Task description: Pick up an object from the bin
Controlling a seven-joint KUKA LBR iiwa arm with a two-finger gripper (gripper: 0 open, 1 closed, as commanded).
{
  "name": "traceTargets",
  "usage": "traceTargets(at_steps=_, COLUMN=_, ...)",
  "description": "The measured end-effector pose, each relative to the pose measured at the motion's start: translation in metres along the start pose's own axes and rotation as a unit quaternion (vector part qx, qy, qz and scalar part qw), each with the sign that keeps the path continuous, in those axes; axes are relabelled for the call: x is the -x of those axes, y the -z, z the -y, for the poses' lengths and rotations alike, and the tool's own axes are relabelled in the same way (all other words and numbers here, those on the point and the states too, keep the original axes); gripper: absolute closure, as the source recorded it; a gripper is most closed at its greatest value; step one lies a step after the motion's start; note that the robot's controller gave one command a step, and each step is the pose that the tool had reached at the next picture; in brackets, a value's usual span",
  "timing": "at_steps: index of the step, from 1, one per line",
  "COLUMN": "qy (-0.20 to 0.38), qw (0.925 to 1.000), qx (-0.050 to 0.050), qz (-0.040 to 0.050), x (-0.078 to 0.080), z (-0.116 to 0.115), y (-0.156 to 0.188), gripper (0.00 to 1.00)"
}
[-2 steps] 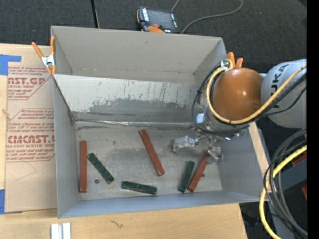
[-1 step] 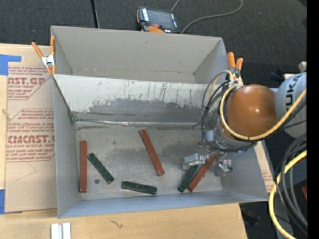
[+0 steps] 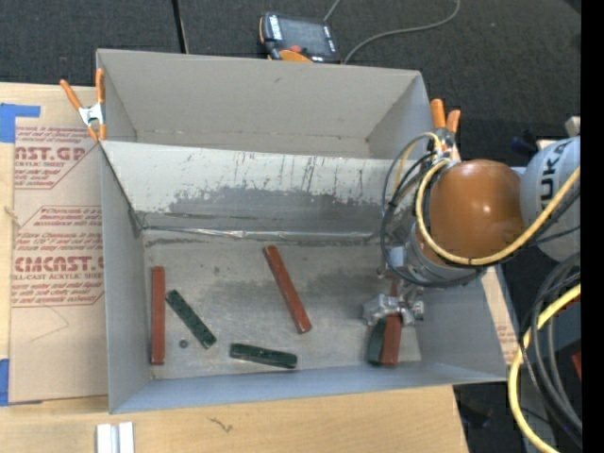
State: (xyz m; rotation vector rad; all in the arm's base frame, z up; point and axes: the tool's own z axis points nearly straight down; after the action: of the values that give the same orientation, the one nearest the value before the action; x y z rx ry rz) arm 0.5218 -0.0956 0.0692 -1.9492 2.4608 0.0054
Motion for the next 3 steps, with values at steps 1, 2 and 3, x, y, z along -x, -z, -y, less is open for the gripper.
traceTargets(at_steps=1, qy=0.048, qw=0.9988, qx=-0.005, qz=-0.0004, x=0.027, z=0.022, y=0.138, gripper=1.0)
traceTargets(at_steps=2, qy=0.047, qw=0.9989, qx=-0.001, qz=-0.0001, x=0.026, z=0.02, y=0.134, gripper=0.0)
traceTargets(at_steps=3, qy=0.096, qw=0.9954, qx=0.003, qz=0.0012, x=-0.007, z=-0.009, y=-0.004, gripper=0.0)
